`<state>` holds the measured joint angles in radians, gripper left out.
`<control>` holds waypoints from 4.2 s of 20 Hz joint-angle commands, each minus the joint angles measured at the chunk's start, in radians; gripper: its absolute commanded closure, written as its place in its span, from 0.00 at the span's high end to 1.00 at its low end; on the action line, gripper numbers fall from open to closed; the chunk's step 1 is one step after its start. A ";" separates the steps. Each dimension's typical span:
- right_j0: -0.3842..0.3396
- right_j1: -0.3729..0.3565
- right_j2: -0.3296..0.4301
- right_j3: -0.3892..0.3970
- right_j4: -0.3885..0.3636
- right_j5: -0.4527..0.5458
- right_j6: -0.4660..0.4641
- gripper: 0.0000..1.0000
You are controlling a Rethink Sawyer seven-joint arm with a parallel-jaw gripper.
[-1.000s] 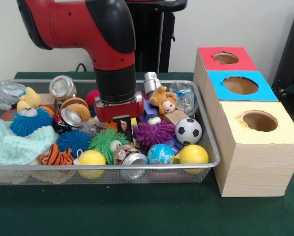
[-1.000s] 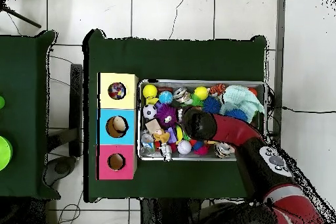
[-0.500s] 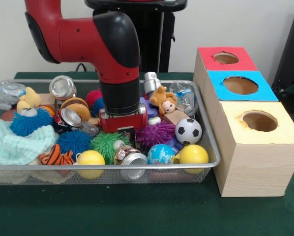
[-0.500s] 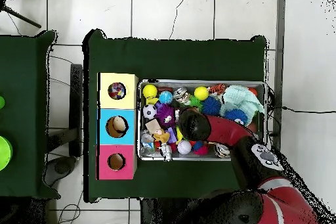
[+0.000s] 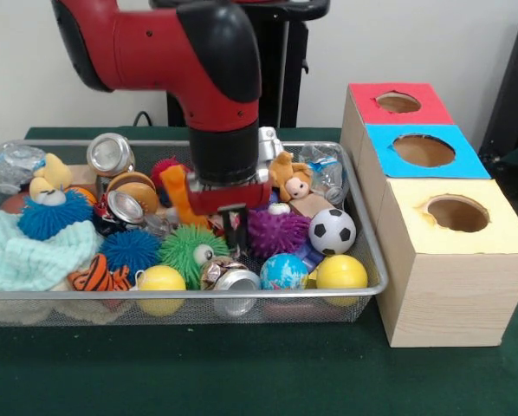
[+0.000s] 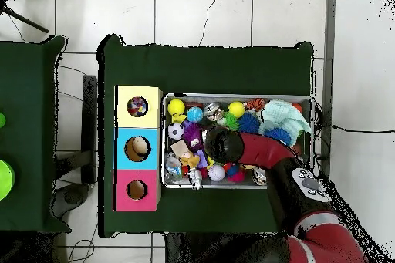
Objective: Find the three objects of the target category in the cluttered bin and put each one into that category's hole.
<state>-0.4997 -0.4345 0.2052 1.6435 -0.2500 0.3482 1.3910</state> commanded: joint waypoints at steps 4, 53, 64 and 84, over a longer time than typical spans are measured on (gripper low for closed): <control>0.160 -0.334 -0.118 0.041 0.109 0.487 0.215 0.00; 0.444 -0.306 -0.272 -0.160 0.366 0.764 0.541 0.00; 0.450 -0.135 -0.237 -0.160 0.397 0.370 0.576 0.00; 0.542 -0.185 -0.307 -0.183 0.564 0.559 0.694 0.00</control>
<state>0.0598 -0.5894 -0.0919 1.4602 0.2704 0.7394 1.8126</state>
